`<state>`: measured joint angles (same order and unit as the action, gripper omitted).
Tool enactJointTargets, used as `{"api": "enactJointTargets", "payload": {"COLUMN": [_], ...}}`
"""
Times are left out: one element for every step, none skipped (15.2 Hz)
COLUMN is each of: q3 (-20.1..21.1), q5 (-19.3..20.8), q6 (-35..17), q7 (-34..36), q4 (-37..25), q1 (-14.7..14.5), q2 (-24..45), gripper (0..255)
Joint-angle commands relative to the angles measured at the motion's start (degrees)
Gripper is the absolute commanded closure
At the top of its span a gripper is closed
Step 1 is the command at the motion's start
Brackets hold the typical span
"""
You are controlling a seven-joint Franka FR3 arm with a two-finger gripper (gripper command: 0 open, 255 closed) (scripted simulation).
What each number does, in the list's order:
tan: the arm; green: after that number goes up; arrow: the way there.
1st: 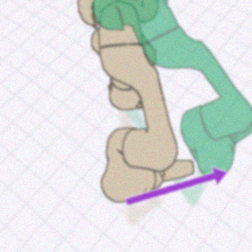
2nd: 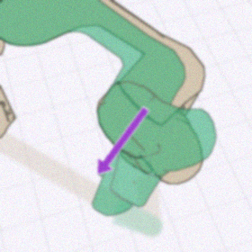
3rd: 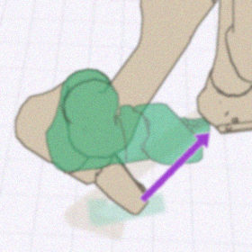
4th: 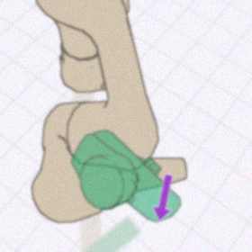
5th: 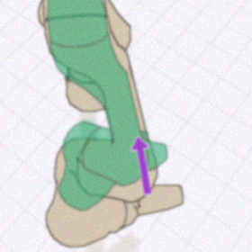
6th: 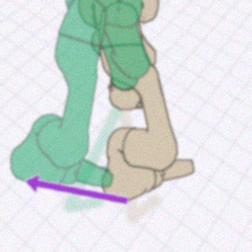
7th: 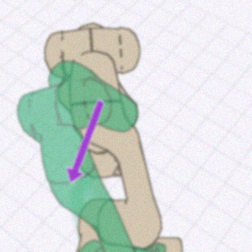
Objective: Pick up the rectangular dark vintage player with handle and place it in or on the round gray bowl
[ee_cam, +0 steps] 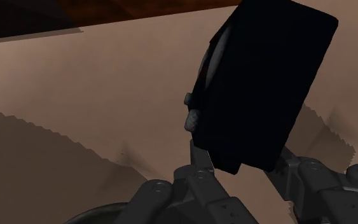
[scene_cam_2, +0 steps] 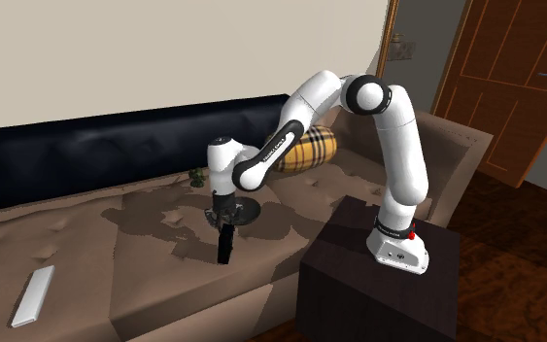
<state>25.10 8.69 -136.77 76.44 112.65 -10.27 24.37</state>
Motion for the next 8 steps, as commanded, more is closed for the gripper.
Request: {"api": "enactJointTargets", "payload": {"q3": [0.0,0.2,0.4,0.6,0.7,0.9,1.0,1.2], "q5": [0.0,-0.3,-0.6,-0.9,-1.1,-1.4,-1.7,-2.0], "q6": [0.1,0.7,1.3,1.9,2.5,3.1,3.7,4.4], "q7": [0.0,-0.1,-0.3,-0.4,-0.6,-0.7,-0.9,-1.0], "q4": [0.2,0.1,-0.1,-0.2,-0.4,-0.5,-0.7,-0.9], "q1": [-0.1,0.1,0.2,0.4,0.5,0.6,0.7,0.8], "q2": [0.0,-0.5,-1.0,-1.5,-2.0,-2.5,-3.0,-3.4], "gripper": [255,255,255,255,255,255,255,255]}}
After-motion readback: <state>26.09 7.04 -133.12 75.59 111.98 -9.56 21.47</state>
